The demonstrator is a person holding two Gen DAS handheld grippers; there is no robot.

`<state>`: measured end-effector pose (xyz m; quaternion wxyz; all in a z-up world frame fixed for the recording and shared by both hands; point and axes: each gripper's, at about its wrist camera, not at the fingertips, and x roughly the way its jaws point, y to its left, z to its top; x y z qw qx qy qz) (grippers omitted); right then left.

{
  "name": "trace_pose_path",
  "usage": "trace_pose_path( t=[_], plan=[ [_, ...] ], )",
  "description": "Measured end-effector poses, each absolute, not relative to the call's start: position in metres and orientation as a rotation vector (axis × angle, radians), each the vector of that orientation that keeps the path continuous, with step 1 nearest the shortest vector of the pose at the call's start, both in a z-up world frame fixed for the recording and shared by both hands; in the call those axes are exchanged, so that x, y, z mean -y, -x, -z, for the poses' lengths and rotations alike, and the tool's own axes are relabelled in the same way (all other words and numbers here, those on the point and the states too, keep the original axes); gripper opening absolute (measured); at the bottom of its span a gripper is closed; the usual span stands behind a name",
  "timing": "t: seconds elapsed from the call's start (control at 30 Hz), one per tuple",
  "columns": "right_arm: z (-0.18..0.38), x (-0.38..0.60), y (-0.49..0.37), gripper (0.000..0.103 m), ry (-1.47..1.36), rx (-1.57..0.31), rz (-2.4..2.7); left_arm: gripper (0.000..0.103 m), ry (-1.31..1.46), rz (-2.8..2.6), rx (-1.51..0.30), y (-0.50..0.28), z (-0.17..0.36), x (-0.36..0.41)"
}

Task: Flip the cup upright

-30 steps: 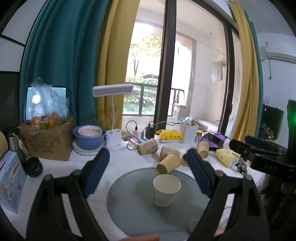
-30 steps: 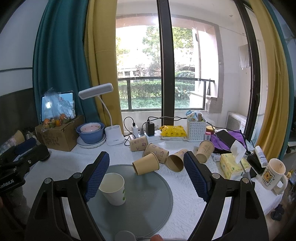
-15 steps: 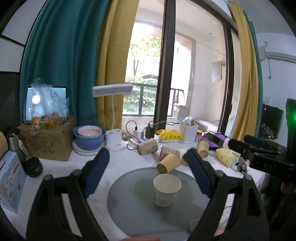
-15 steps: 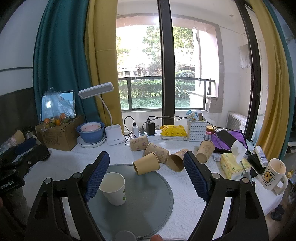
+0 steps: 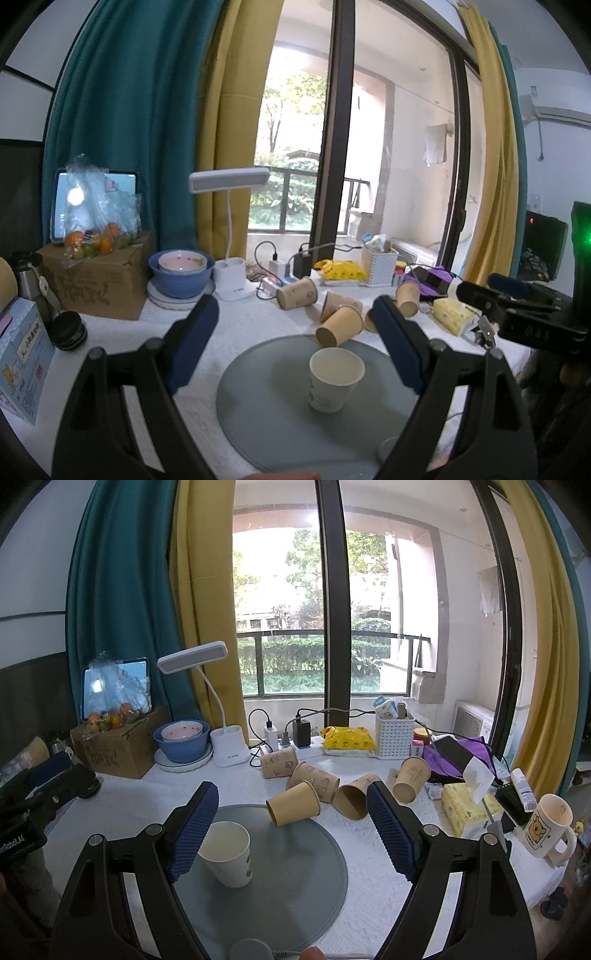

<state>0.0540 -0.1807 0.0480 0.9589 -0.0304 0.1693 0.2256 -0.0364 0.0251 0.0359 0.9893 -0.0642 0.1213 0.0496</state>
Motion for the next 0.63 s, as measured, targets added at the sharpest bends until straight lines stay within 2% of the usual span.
trace_pose_path(
  t=[0.63],
  plan=[
    [-0.0475,0.1785,-0.0547,0.085,0.06,-0.346,-0.462,0.086,0.134,-0.083,-0.234,0.0373,-0.0335,-0.0237]
  ],
)
